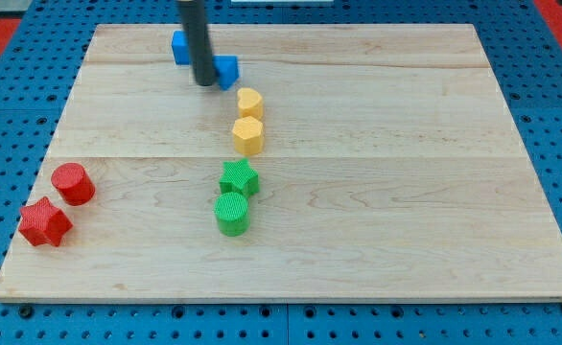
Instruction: Move the blue cube to the top left corner
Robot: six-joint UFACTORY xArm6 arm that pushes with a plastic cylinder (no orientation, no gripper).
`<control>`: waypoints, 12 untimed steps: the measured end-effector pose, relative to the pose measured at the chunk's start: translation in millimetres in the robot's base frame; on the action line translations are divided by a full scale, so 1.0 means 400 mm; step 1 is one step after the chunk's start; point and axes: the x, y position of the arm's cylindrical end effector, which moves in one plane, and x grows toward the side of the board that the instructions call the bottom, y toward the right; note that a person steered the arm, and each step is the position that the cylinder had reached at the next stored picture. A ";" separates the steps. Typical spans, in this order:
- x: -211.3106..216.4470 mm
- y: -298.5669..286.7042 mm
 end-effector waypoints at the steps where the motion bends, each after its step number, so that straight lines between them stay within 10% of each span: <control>1: -0.044 0.112; 12: -0.115 -0.270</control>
